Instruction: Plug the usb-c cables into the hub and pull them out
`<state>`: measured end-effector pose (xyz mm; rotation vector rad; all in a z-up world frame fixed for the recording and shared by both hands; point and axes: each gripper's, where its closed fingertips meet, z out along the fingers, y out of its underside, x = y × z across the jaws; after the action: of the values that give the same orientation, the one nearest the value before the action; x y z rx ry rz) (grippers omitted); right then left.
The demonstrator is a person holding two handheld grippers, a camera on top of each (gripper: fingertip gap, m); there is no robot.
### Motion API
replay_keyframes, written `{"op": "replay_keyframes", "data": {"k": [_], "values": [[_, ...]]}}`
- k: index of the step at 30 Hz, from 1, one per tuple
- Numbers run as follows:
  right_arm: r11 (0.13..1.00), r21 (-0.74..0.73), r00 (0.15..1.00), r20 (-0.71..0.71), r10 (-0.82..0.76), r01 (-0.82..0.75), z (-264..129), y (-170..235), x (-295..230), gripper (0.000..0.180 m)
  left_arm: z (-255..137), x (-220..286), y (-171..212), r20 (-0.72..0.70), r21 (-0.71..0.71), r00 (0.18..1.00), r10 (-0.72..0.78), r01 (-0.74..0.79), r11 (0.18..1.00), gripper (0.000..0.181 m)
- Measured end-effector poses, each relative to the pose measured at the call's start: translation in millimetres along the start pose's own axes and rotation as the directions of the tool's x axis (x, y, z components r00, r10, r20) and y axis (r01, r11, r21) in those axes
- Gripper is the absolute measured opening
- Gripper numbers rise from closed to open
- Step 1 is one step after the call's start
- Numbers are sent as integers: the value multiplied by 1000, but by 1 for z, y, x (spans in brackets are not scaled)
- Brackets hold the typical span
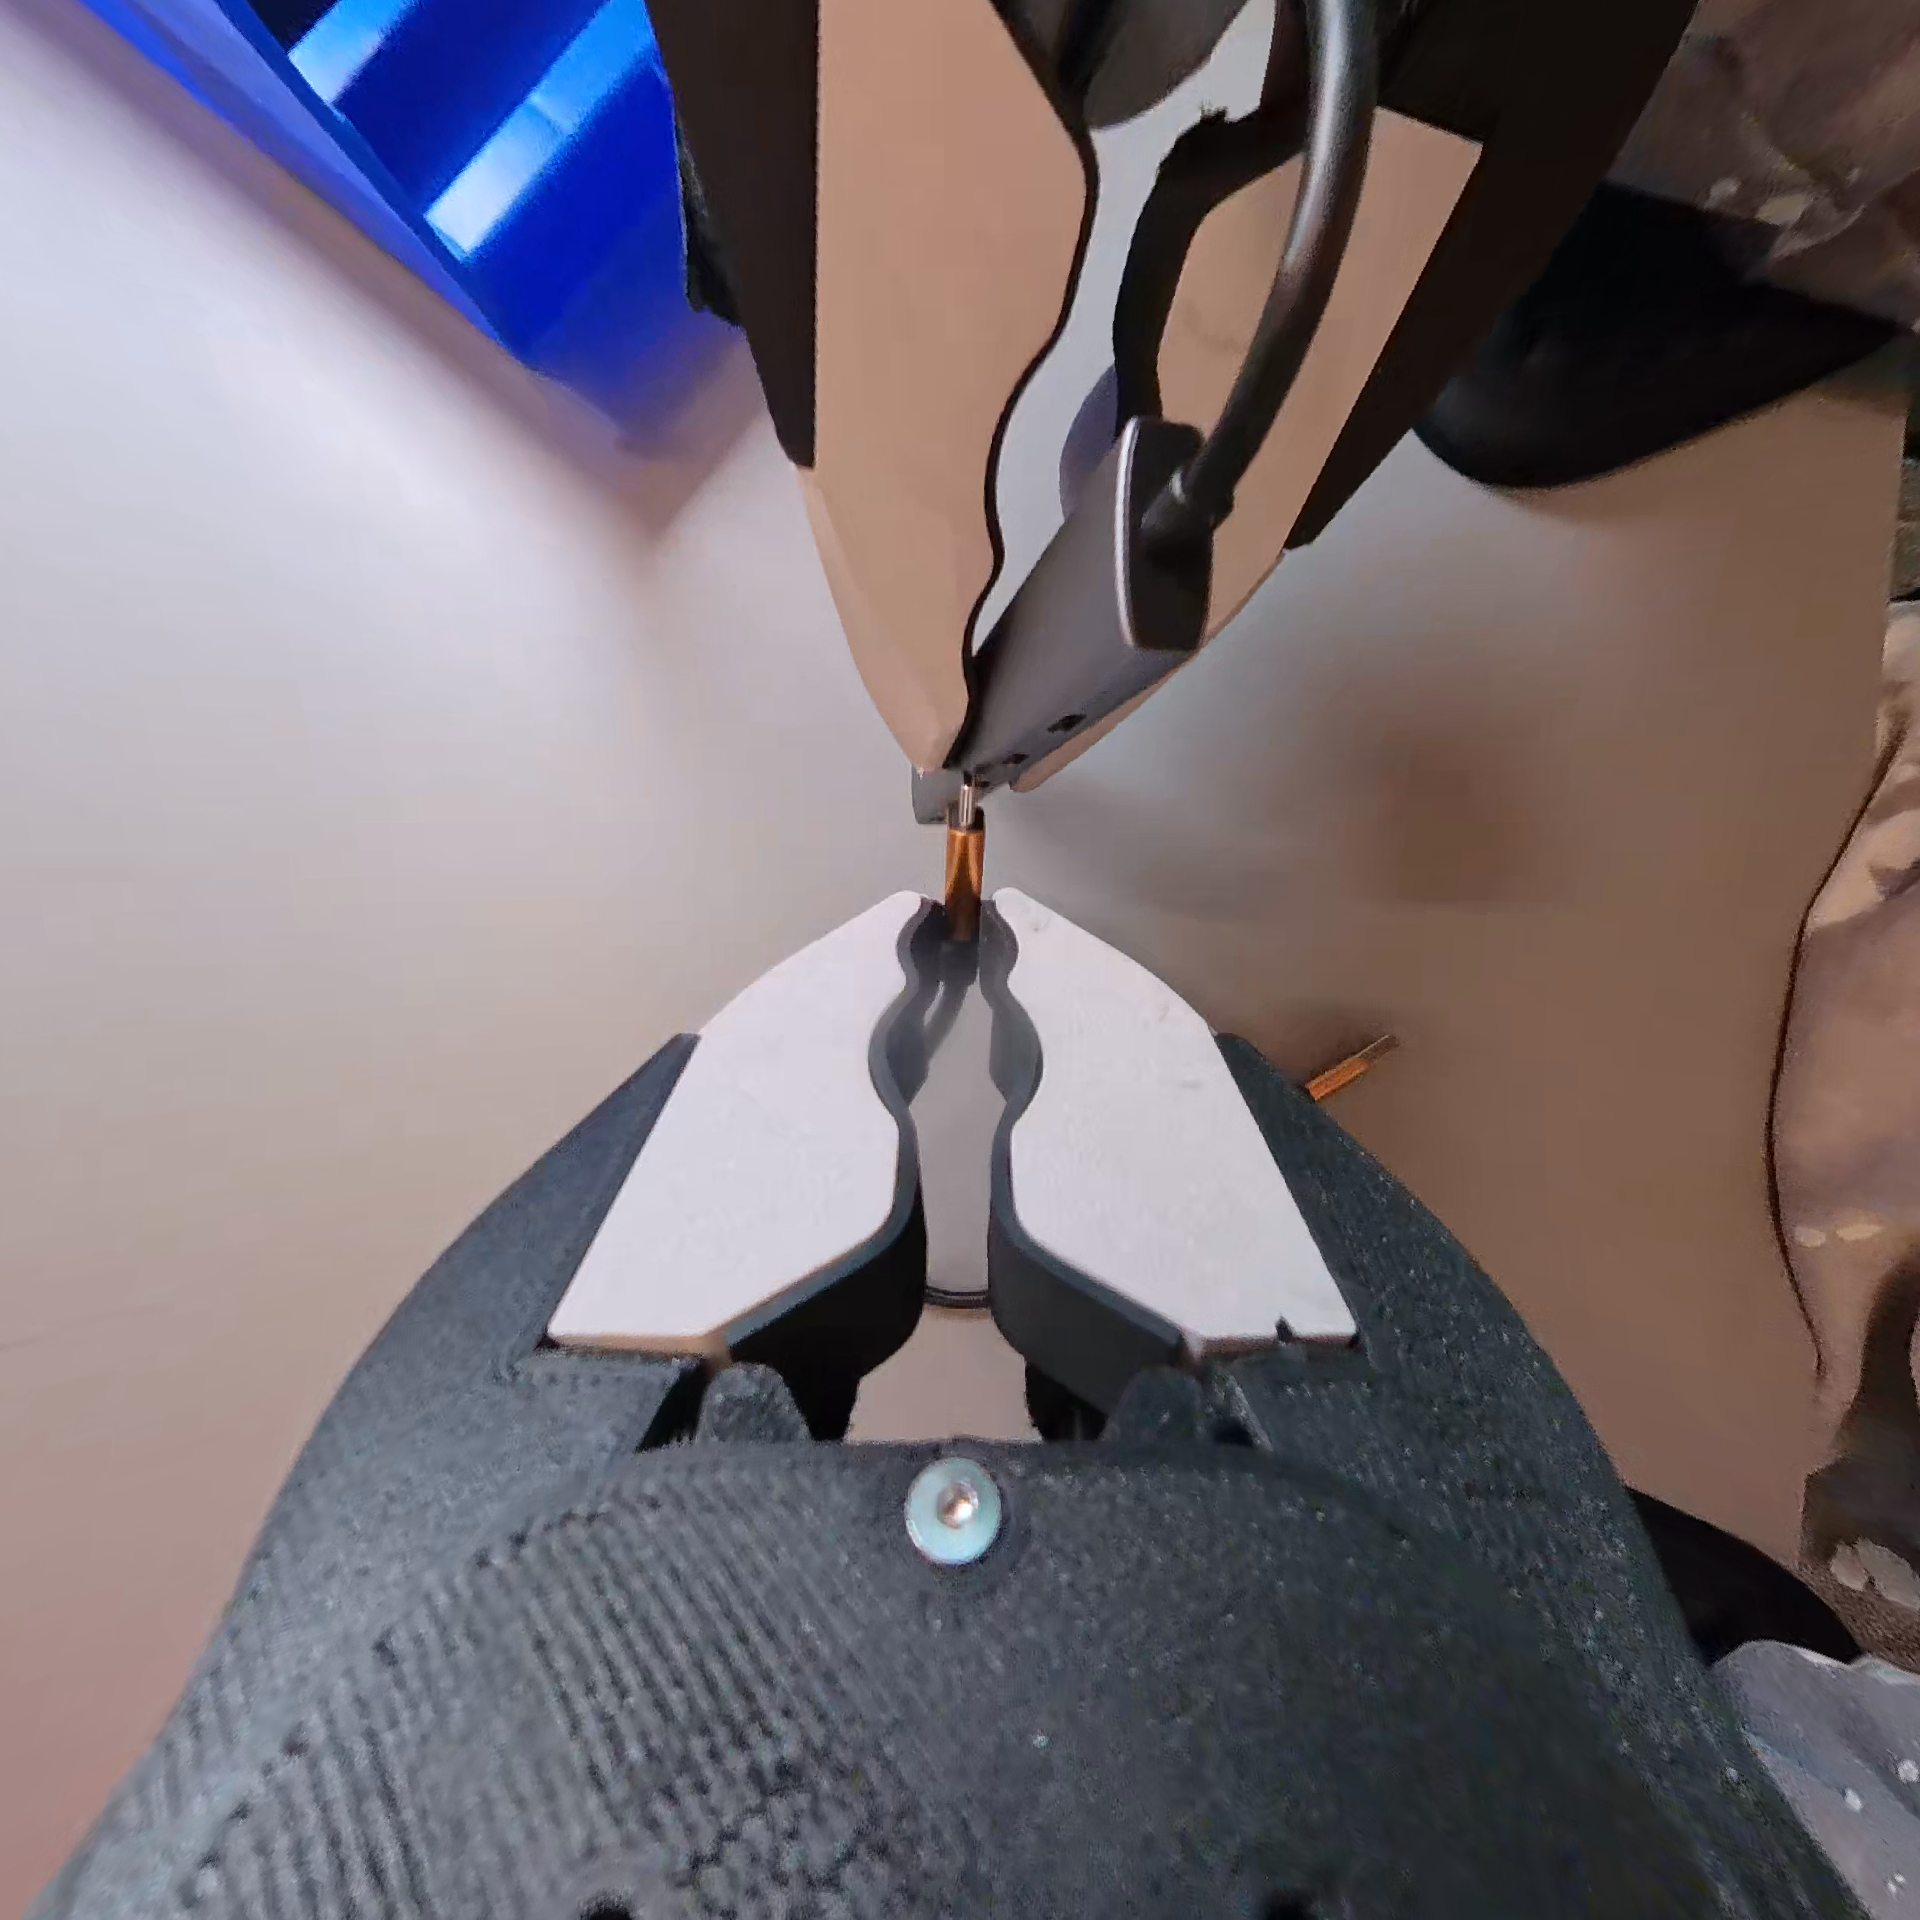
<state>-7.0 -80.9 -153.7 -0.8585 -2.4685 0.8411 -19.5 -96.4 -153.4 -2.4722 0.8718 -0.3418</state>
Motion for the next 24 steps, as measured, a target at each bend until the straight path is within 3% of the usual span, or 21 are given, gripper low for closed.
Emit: {"op": "replay_keyframes", "data": {"k": [1, 13, 24], "values": [[1000, -7, 1000, -8, 0, 0, 0, 1, 1, 10, 0, 0, 1, 1, -7, 1000, 1, -1, 1000, 8], [1000, -17, 999, -22, -26, 26, -1, -2, 0, 10, 7, 2, 4, 10, -43, 1000, 14, -13, 999, 8], [1000, -19, 1000, -21, -11, 11, -2, 1, 2, 10, 5, 0, -3, -42, 59, 998, 40, -38, 998, 7]]}}
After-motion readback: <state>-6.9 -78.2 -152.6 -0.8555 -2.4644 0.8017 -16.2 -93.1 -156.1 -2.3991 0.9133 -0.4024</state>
